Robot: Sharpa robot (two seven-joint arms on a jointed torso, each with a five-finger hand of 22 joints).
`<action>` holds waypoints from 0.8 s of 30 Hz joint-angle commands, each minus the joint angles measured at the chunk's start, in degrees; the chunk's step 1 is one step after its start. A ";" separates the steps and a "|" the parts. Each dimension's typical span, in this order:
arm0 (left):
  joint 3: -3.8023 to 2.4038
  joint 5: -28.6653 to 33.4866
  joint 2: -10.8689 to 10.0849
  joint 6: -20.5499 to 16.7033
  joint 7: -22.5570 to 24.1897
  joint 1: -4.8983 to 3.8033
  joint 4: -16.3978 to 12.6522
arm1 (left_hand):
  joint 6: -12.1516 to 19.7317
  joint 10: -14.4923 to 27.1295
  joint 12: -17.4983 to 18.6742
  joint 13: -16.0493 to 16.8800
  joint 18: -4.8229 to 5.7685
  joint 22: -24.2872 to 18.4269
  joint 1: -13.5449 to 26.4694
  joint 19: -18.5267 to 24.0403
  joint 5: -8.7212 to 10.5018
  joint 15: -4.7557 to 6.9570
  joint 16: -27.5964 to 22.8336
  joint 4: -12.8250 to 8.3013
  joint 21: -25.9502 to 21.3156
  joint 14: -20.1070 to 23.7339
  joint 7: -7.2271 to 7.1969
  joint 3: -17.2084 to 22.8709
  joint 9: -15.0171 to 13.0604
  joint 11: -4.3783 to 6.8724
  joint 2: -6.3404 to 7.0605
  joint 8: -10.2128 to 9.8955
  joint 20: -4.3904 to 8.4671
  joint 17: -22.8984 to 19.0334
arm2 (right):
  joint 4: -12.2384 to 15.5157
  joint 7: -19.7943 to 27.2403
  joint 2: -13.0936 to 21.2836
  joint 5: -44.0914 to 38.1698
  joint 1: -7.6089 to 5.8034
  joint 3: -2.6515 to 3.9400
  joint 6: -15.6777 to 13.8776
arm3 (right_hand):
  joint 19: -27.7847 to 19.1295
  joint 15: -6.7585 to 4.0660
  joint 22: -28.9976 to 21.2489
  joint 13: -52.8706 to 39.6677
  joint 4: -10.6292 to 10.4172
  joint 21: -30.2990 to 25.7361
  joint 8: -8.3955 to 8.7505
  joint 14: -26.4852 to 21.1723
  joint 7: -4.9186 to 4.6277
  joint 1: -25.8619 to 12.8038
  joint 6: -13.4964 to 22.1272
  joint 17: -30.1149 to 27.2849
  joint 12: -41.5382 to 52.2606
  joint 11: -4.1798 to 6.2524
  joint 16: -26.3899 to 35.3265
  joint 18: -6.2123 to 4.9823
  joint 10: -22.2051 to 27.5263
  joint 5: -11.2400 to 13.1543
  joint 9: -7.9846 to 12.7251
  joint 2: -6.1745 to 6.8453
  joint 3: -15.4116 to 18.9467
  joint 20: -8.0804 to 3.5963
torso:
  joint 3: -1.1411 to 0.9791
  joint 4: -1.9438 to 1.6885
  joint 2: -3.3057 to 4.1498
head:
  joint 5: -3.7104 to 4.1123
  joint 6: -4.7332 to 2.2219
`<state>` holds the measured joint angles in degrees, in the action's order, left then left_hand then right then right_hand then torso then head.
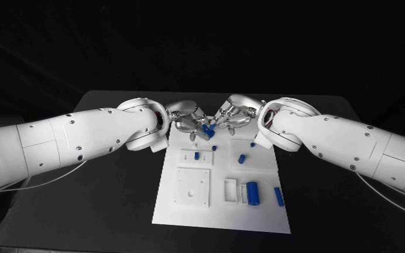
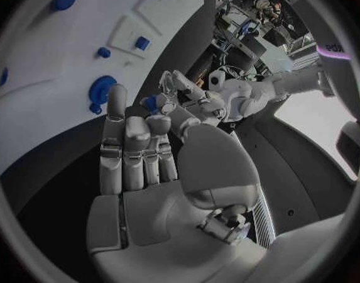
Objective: Assemble the parts on the task board
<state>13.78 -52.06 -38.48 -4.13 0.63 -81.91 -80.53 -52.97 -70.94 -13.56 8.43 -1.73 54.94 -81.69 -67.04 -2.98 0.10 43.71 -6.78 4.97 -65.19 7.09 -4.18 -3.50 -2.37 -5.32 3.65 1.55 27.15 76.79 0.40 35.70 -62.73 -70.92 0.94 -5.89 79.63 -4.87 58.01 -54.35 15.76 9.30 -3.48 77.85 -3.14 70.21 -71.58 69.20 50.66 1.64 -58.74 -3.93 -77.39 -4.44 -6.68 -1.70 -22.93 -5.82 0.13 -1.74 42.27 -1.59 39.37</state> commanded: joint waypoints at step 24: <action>-0.06 -1.02 0.01 0.05 -1.24 0.82 0.91 | 22.45 23.23 -52.13 22.59 -0.27 14.73 10.64 -0.75 0.14 0.45 26.55 14.42 3.82 7.20 -1.87 3.74 -28.42 0.37 14.24 51.66 0.38 4.07 | 1.36 0.58 1.16 4.11 0.93 0.95 1.31 | -0.23 0.18 0.23 -0.12 0.03 -0.36 -0.19 -0.40 -0.12 0.01 -0.35 -0.08 -0.20 0.00 0.08 -0.10 0.37 -0.64 -0.92 -0.69 -0.15 0.13 | 0.03 -0.05 0.03 | 0.46 0.26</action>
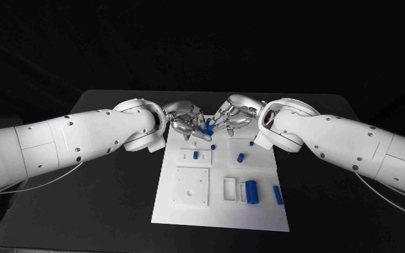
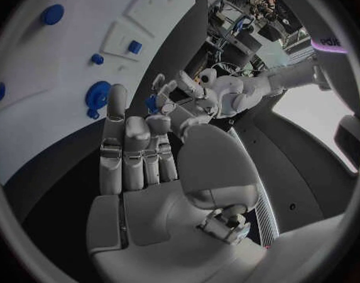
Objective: Assemble the parts on the task board
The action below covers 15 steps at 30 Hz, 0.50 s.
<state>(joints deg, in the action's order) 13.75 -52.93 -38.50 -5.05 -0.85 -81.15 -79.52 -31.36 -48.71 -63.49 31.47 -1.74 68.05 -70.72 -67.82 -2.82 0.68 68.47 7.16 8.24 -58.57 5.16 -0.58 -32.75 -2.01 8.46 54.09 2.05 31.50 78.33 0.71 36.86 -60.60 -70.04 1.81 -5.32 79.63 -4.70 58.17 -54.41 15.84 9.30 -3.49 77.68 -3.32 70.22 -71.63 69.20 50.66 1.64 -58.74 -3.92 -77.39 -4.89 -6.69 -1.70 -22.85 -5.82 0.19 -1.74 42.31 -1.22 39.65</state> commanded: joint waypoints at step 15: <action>-0.03 0.57 -0.02 0.52 2.74 0.34 -0.42 | -0.67 3.45 -6.34 -7.57 -1.23 7.51 0.71 -0.50 0.02 -0.56 5.96 -2.43 -1.26 2.35 0.64 -0.81 12.17 -0.47 -5.62 -4.87 -0.73 -5.60 | -0.74 -0.08 -0.18 4.48 0.05 0.19 1.46 | -0.21 0.00 0.10 -0.04 -0.05 -0.38 -0.18 -0.22 0.06 -0.03 -0.29 -0.07 -0.22 0.01 0.05 -0.10 0.40 -0.26 -0.91 -0.70 -0.20 0.13 | -0.01 -0.03 -0.01 | 0.18 -0.06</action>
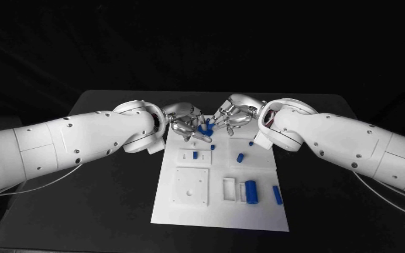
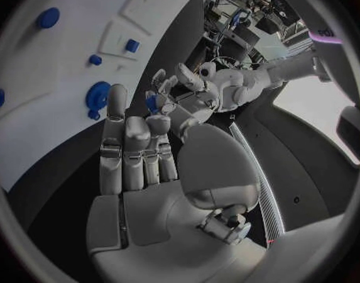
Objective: Assemble the parts on the task board
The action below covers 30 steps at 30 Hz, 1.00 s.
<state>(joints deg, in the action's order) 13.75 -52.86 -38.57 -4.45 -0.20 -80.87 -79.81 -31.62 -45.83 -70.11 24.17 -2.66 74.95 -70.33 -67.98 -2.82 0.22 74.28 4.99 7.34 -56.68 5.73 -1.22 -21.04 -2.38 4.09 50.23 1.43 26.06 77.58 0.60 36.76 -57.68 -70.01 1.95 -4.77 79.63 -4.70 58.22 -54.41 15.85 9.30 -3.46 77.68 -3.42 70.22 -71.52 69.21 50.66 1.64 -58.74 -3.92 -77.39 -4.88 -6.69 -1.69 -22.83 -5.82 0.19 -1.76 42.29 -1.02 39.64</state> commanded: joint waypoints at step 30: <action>-0.06 9.73 0.13 1.88 3.79 0.16 -0.59 | -3.23 0.39 3.15 -2.77 -0.82 0.90 -0.95 -0.92 -0.10 -0.87 0.10 -6.11 -3.01 1.05 1.34 -4.26 3.71 -1.28 -8.38 -8.06 -0.88 -1.57 | 0.15 1.20 -0.56 -3.41 0.18 0.06 -0.61 | -0.17 0.02 0.18 -0.13 -0.05 -0.48 -0.20 -0.25 0.13 -0.01 -0.31 -0.05 -0.09 0.00 -0.05 -0.10 0.44 -0.42 -0.91 -0.83 0.01 0.15 | -0.07 0.03 0.04 | 0.10 -0.23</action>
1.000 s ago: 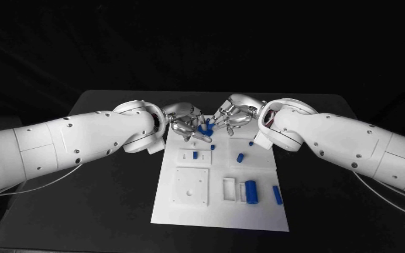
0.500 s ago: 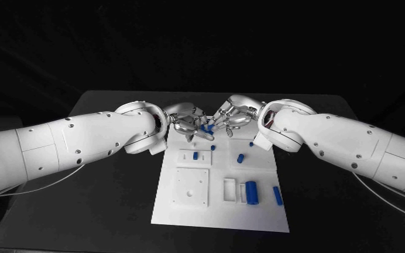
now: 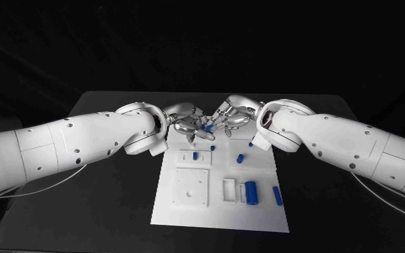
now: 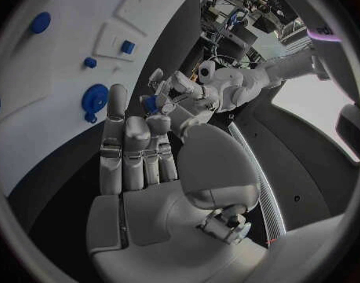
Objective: Assemble the parts on the task board
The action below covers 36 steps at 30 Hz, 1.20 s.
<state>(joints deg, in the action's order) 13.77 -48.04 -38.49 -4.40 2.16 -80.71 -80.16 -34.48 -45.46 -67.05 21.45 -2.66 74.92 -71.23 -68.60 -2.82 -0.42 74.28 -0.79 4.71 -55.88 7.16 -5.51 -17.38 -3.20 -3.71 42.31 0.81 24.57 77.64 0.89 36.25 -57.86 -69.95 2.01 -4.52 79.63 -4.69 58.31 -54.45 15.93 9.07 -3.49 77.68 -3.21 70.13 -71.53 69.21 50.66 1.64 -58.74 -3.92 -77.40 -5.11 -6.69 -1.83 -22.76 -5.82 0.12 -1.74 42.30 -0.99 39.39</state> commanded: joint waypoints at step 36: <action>-0.09 16.48 -0.72 7.98 4.27 0.00 0.05 | -3.22 -0.64 6.78 -2.47 0.21 -0.18 -2.91 1.89 0.09 -0.03 -1.98 -1.52 -0.85 2.04 -0.55 2.38 2.56 -0.25 -11.98 -6.38 0.03 -0.95 | 0.17 2.44 -0.13 -7.99 0.72 0.01 -1.32 | -0.17 0.04 0.19 0.01 -0.14 -0.39 -0.17 -0.27 -0.13 0.24 -0.15 -0.12 -0.13 -0.05 -0.03 -0.12 0.49 0.04 -0.69 -0.84 0.20 0.18 | 0.01 -0.05 0.00 | 0.42 0.05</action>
<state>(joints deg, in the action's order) 13.98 -33.33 -39.60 0.62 2.86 -80.48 -79.39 -37.35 -46.17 -60.41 19.03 -2.64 74.77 -74.02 -66.93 -2.81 -0.51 72.54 -2.09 4.20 -54.13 6.56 -3.19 -14.72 -3.49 -15.15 36.11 0.83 23.68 77.90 4.12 36.27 -65.01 -69.51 2.20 -6.12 79.63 -4.69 58.42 -54.47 16.15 9.07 -3.40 77.68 -3.24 70.23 -71.27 69.16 50.66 1.64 -58.74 -3.93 -77.39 -5.05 -7.49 -2.18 -22.53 -5.82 0.14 -1.79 42.30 -0.55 39.45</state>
